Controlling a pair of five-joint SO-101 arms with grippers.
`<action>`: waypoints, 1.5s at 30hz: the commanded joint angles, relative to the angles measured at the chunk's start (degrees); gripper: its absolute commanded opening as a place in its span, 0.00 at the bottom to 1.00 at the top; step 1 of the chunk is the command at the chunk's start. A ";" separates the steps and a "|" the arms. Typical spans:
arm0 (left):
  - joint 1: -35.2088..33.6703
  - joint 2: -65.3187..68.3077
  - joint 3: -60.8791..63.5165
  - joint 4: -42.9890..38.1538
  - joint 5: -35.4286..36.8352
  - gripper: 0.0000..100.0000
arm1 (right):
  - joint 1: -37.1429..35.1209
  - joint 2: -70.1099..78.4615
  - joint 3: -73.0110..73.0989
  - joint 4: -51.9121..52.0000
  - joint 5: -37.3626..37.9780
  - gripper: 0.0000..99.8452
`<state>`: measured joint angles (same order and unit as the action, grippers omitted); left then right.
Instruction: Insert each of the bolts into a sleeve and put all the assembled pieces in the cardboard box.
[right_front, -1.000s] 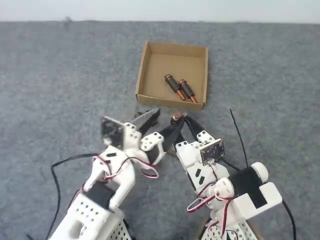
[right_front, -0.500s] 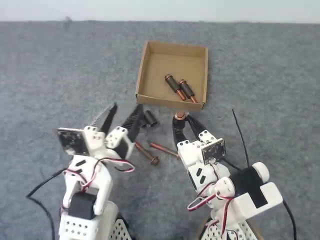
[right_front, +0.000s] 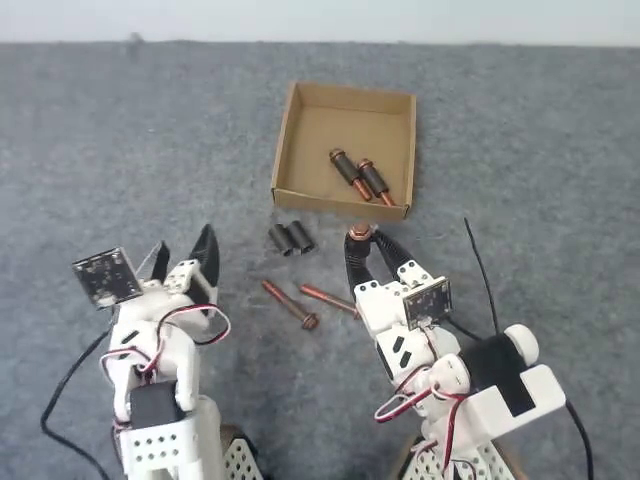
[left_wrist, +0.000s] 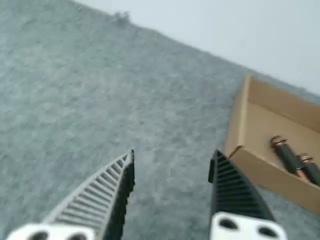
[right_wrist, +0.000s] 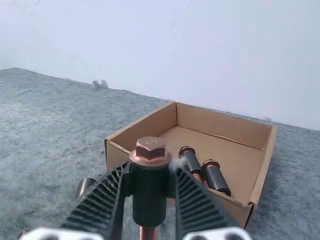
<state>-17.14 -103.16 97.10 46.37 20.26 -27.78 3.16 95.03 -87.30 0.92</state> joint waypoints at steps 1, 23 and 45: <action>-2.37 -1.05 -0.57 3.69 0.26 0.23 | 1.01 -0.22 0.53 -1.54 1.14 0.01; -3.52 -1.05 -0.57 13.80 -13.63 0.01 | 16.22 -0.75 -3.16 -4.44 0.79 0.01; -12.66 -1.05 -0.57 14.33 -15.47 0.01 | 17.80 -0.84 -32.18 33.71 0.88 0.01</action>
<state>-29.27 -103.16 97.10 60.09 5.41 -10.29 3.25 69.27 -57.58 0.92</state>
